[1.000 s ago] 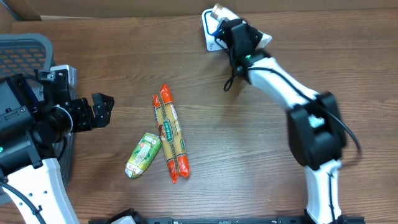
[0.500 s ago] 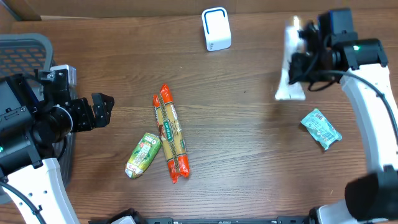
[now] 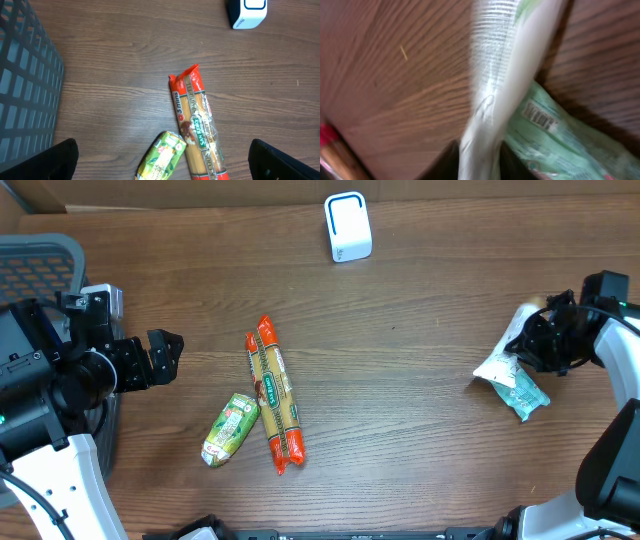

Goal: Scan the item barcode
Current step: 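Move the tube to the right table edge and release it, then reach the right gripper to the spaghetti packages and grasp one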

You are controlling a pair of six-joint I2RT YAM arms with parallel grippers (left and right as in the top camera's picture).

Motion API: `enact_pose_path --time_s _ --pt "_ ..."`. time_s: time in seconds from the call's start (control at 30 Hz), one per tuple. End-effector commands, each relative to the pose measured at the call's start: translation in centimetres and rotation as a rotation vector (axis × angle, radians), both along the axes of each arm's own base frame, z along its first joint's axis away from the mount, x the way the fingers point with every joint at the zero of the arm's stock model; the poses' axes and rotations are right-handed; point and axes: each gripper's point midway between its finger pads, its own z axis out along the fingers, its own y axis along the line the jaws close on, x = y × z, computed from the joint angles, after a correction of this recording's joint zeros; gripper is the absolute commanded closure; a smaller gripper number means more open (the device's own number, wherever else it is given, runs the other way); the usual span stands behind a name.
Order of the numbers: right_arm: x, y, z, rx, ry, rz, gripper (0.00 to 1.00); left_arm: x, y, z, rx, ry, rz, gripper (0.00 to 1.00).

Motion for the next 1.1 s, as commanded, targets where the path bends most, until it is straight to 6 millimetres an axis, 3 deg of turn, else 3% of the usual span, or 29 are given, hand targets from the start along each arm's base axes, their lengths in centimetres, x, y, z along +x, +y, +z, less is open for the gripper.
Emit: enact_pose_path --time_s 0.0,0.13,0.23,0.33,0.43,0.47,0.57,0.67,0.87,1.0,1.07 --pt "-0.2 0.2 1.2 0.025 -0.022 -0.009 0.6 0.1 -0.1 0.2 0.003 -0.014 -0.022 0.0" --pt "-0.6 0.4 1.3 0.031 -0.003 -0.006 0.55 0.1 -0.1 0.2 0.003 -0.014 -0.022 0.01" --pt "-0.5 0.3 2.5 0.031 -0.003 -0.006 0.52 0.1 -0.1 0.2 0.003 -0.014 -0.022 0.0" --pt "-0.2 0.3 4.7 0.024 -0.028 -0.005 0.51 0.1 -0.1 0.2 0.003 -0.014 -0.022 0.0" --pt "0.0 0.4 8.1 0.022 -0.078 -0.001 0.5 0.1 -0.1 0.2 0.003 -0.014 -0.022 0.0" --pt "-0.1 1.0 10.4 0.03 -0.112 0.013 0.49 0.1 -0.1 0.2 0.003 -0.014 -0.022 0.0" --pt "-0.8 2.5 14.2 0.039 -0.186 0.082 0.49 0.1 -0.1 0.2 0.003 -0.014 -0.022 0.0" --pt "-1.6 3.7 16.7 0.023 -0.241 0.12 0.49 0.1 -0.1 0.2 0.003 -0.014 -0.022 0.0" --pt "-3.4 6.2 20.2 -0.004 -0.354 0.189 0.49 0.1 -0.1 0.2 0.003 -0.014 -0.022 0.0" --pt "-5.0 9.4 21.9 -0.002 -0.411 0.288 0.33 0.1 -0.1 0.2 0.003 -0.014 -0.022 0.0" --pt "-5.7 10.9 21.8 0.012 -0.399 0.337 0.31 0.1 -0.1 0.2 0.003 -0.014 -0.022 0.0"
